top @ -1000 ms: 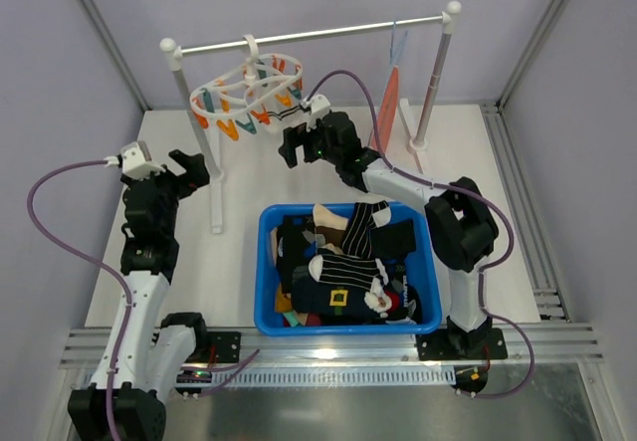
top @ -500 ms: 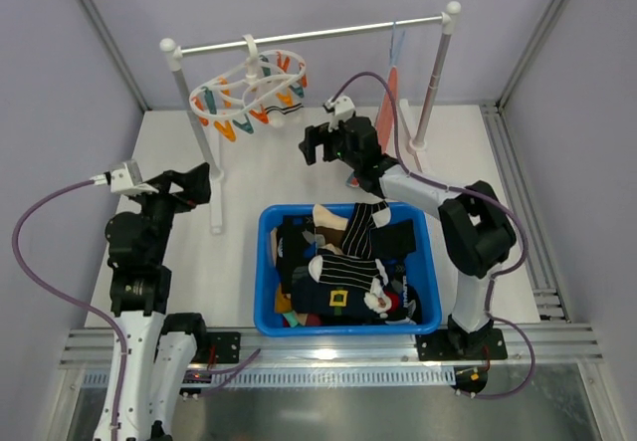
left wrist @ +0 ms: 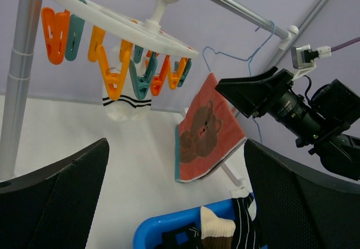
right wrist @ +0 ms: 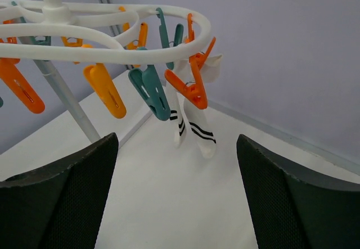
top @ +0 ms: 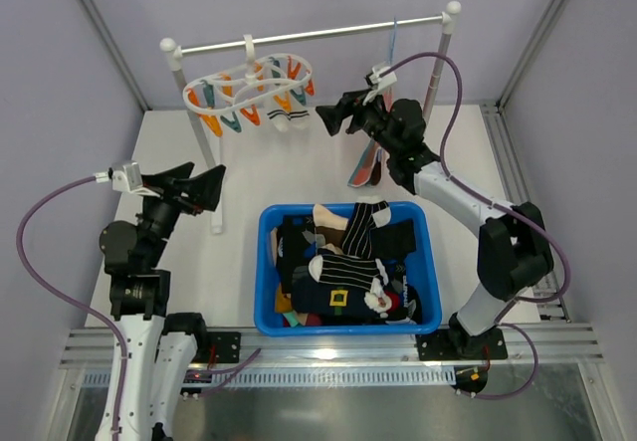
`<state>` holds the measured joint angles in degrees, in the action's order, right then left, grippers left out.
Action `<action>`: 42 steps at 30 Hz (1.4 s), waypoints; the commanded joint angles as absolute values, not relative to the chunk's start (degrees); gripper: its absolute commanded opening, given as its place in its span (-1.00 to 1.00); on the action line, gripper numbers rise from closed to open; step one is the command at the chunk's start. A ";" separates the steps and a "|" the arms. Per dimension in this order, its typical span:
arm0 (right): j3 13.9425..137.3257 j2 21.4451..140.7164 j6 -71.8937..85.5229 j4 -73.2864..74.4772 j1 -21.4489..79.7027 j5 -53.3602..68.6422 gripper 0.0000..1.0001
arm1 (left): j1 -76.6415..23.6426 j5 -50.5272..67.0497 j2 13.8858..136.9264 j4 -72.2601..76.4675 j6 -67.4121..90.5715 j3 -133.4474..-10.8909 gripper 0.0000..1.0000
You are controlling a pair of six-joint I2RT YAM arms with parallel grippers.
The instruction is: Remove the socks clipped to the hanger
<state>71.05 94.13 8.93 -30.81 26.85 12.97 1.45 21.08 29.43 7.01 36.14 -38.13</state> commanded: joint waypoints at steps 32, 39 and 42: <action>107.93 123.22 10.64 -30.23 28.12 29.09 -0.04 | 1.32 23.55 33.05 14.77 38.06 -34.98 0.99; 102.15 120.59 9.76 -34.09 28.48 29.80 -0.59 | 1.32 23.64 33.13 15.03 37.97 -34.81 0.99; 97.93 117.69 9.49 -36.02 28.56 28.40 -0.66 | 1.32 23.64 33.14 15.03 37.97 -34.80 0.99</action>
<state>101.58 122.65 10.46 -32.27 28.49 28.62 1.45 22.33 33.36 12.67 37.47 -35.05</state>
